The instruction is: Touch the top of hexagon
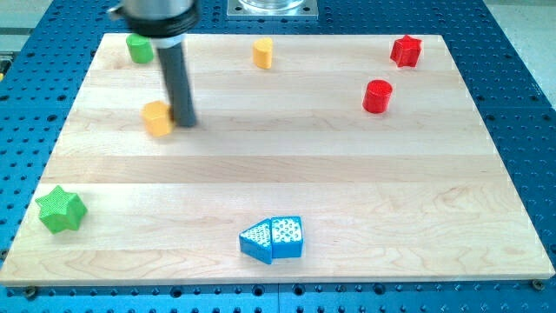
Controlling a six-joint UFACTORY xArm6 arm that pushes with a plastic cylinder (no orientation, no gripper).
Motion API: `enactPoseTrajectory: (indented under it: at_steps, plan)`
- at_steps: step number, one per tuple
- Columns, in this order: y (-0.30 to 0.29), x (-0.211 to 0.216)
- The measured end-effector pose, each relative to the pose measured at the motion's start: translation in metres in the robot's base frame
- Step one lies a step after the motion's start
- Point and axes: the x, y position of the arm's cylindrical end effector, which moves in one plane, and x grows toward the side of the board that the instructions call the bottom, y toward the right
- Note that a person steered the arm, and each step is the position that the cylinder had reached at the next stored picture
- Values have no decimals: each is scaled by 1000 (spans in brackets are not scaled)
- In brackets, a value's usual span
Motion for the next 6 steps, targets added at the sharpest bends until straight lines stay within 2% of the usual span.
enactPoseTrajectory:
  at_steps: [1, 2, 3, 4, 5, 6]
  plan:
    - [-3, 0]
    - [-38, -19]
    - [-68, 4]
    - [-58, -28]
    - [-106, -39]
    - [-93, -3]
